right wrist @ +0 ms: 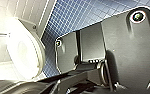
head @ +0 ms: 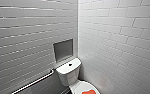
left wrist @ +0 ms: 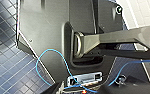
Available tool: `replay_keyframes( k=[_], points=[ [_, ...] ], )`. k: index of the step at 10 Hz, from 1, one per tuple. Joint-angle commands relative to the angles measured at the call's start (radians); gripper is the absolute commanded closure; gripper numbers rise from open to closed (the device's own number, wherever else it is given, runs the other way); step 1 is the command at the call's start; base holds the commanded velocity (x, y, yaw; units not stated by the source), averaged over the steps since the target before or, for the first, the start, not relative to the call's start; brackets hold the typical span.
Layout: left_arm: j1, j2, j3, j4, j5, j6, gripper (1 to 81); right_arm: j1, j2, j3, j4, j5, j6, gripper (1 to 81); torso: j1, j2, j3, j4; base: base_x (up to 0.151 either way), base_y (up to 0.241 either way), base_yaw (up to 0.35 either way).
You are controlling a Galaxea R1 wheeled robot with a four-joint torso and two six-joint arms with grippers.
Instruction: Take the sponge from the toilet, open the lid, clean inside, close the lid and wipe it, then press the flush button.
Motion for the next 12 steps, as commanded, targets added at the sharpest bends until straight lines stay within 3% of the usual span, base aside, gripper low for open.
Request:
replay_keyframes(
  k=[1,4,6,8,12],
  points=[
    [-0.016,-0.006,0.012,0.005,0.061,0.003,1.0,0.127,-0.087,0.060,0.087,-0.041,0.005,1.0,0.063,-0.098,-0.092,0.000,0.000,0.000,0.000],
    [-0.010,0.013,0.012,0.002,0.061,0.003,1.0,0.212,-0.144,0.129,0.105,-0.038,0.008,1.0,0.136,-0.211,-0.195,0.000,0.000,0.000,0.000],
    [-0.001,0.018,0.012,0.001,0.035,0.003,1.0,0.261,-0.162,0.126,0.152,-0.038,0.014,1.0,0.184,-0.285,-0.155,0.000,0.000,0.000,0.000],
    [0.005,0.018,0.012,-0.001,0.035,0.003,1.0,0.310,-0.179,0.123,0.234,-0.038,0.014,1.0,0.228,-0.354,-0.169,0.000,0.000,0.000,0.000],
    [0.010,0.027,0.011,0.002,0.038,0.003,1.0,0.376,-0.173,0.109,0.235,-0.036,0.016,1.0,0.324,-0.508,-0.171,0.000,0.000,0.000,0.000]
  ],
)
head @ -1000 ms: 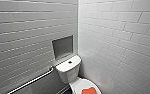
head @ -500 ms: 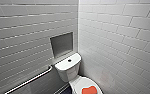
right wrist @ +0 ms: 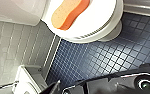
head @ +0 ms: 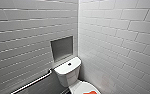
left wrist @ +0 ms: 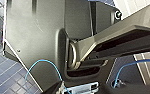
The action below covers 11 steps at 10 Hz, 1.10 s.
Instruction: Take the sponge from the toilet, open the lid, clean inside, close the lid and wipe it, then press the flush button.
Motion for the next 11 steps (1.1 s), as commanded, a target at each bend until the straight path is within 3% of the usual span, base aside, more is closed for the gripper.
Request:
replay_keyframes(
  k=[1,2,7,11],
  points=[
    [-0.008,-0.009,0.011,-0.005,0.062,0.002,1.0,0.094,-0.041,0.004,0.029,-0.046,0.011,1.0,0.063,-0.098,0.000,0.000,0.000,0.000,0.000],
    [-0.005,-0.003,0.002,-0.005,0.061,0.002,1.0,0.104,-0.044,0.007,0.034,-0.046,0.023,1.0,0.086,-0.134,-0.079,0.000,0.000,0.000,0.000],
    [0.032,0.042,-0.043,0.004,0.059,0.002,1.0,0.215,-0.034,0.059,0.034,-0.046,0.106,1.0,0.190,-0.301,-0.225,0.000,0.000,0.000,0.000],
    [0.071,0.063,-0.043,0.007,0.042,0.002,1.0,0.314,0.060,-0.021,0.035,-0.063,0.149,1.0,0.287,-0.454,-0.367,0.000,0.000,0.000,0.000]
  ],
)
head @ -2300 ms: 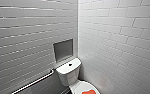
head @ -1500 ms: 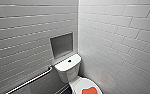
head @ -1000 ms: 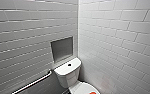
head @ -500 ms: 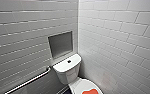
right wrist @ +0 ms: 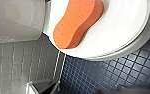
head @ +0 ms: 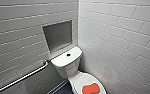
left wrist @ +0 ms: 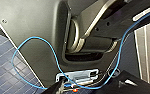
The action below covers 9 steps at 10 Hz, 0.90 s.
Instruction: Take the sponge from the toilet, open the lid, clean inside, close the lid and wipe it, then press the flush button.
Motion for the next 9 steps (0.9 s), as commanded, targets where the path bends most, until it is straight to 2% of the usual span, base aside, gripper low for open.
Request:
replay_keyframes(
  k=[1,2,3,7,8,9],
  points=[
    [0.032,-0.009,0.016,0.007,0.060,0.002,1.0,0.143,0.017,-0.051,0.015,-0.065,0.017,1.0,0.063,-0.098,-0.085,0.000,0.000,0.000,0.000],
    [0.041,-0.008,0.016,0.007,0.059,0.002,1.0,0.170,0.037,-0.069,0.015,-0.076,0.026,1.0,0.087,-0.135,-0.032,0.000,0.000,0.000,0.000],
    [0.044,-0.009,0.016,0.007,0.059,0.002,1.0,0.198,0.060,-0.089,0.013,-0.094,0.042,1.0,0.108,-0.166,-0.053,0.000,0.000,0.000,0.000],
    [0.062,0.002,0.016,0.005,0.059,0.002,1.0,0.259,0.135,-0.174,0.015,-0.142,0.057,1.0,0.193,-0.301,-0.070,0.000,0.000,0.000,0.000],
    [0.067,0.003,0.016,0.005,0.059,0.002,1.0,0.278,0.147,-0.181,0.015,-0.145,0.073,1.0,0.217,-0.338,-0.105,0.000,0.000,0.000,0.000],
    [0.067,0.002,0.016,0.004,0.059,0.002,1.0,0.292,0.153,-0.180,0.015,-0.145,0.083,1.0,0.238,-0.373,-0.160,0.000,0.000,0.000,0.000]
  ],
)
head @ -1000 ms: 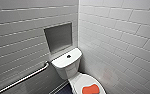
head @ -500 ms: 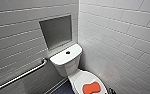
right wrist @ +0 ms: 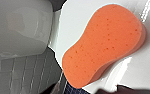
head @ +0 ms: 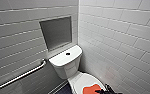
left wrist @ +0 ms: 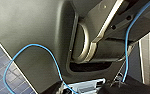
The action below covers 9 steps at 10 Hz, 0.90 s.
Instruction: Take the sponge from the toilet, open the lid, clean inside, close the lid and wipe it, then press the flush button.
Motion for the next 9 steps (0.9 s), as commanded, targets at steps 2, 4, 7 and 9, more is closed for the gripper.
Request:
replay_keyframes(
  k=[2,4,7,9],
  points=[
    [0.022,-0.004,0.016,-0.001,0.081,0.001,1.0,0.147,-0.004,0.012,0.012,-0.049,0.074,1.0,0.016,-0.026,-0.116,0.000,0.000,0.000,0.000],
    [0.021,-0.003,0.016,-0.004,0.081,0.001,1.0,0.164,0.014,-0.019,0.012,-0.050,0.193,1.0,0.053,-0.087,-0.077,0.000,0.000,0.000,0.000],
    [0.022,-0.001,0.016,-0.006,0.081,0.000,1.0,0.181,0.057,-0.068,0.011,-0.075,0.279,1.0,0.062,-0.101,-0.091,0.000,0.000,0.000,0.000],
    [0.021,-0.001,0.016,-0.006,0.081,0.000,1.0,0.186,0.100,-0.113,0.012,-0.102,0.307,1.0,0.062,-0.102,-0.091,0.000,0.000,0.000,0.000]
  ],
)
